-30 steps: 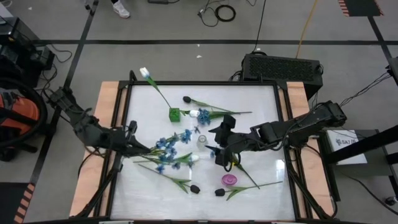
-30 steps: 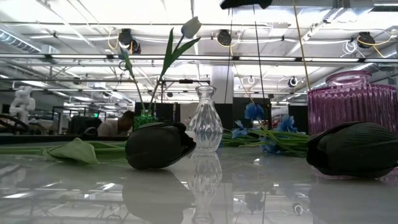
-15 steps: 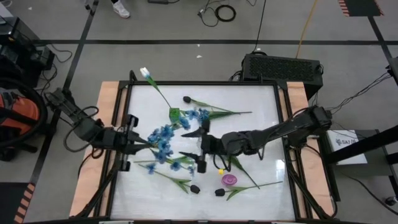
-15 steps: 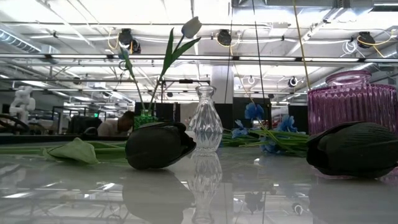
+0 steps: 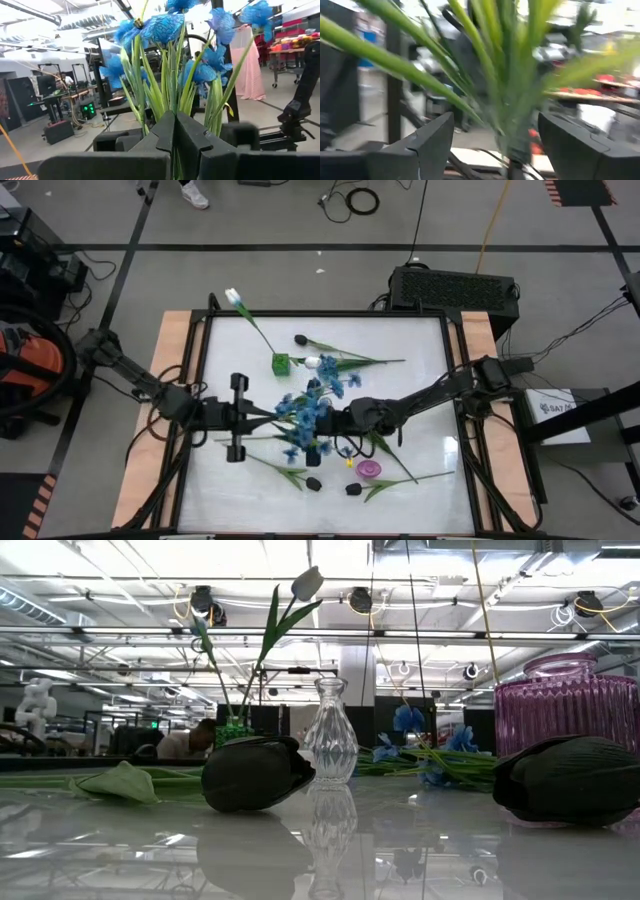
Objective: Sort flowers into vase by color
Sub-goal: Put the left blue flowers into the purple vase
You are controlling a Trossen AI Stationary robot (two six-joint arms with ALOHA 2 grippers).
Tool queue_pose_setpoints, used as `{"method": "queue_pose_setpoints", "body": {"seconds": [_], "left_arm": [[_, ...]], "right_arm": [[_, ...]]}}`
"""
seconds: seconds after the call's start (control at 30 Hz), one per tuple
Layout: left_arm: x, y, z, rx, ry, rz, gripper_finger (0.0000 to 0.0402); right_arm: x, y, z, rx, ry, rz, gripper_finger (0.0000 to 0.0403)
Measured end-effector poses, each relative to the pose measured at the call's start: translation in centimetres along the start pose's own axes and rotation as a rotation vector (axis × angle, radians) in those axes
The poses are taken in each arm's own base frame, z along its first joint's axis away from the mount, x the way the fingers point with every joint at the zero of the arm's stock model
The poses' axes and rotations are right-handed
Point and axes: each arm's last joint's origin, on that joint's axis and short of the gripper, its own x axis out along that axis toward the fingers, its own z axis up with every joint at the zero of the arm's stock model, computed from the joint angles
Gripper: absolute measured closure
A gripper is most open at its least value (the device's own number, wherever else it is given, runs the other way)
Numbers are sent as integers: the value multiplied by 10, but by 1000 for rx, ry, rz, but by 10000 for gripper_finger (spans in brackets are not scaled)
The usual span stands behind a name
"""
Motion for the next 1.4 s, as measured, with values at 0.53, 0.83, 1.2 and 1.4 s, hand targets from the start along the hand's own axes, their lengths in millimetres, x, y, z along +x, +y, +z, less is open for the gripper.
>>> {"method": "queue_pose_setpoints", "body": {"seconds": [0.53, 0.83, 1.2, 1.4], "left_arm": [[3, -5, -5, 6, 16, -14, 384], [-6, -9, -3, -62, 60, -57, 280], [-21, -17, -17, -177, 273, -81, 167], [-27, -19, -33, -249, 431, -74, 167]], "right_arm": [[0, 0, 4, 22, -43, 49, 265], [-4, -2, 0, 32, 133, 57, 395], [-60, 3, 57, 162, 462, 73, 398], [-111, 25, 100, 236, 523, 77, 398]]}}
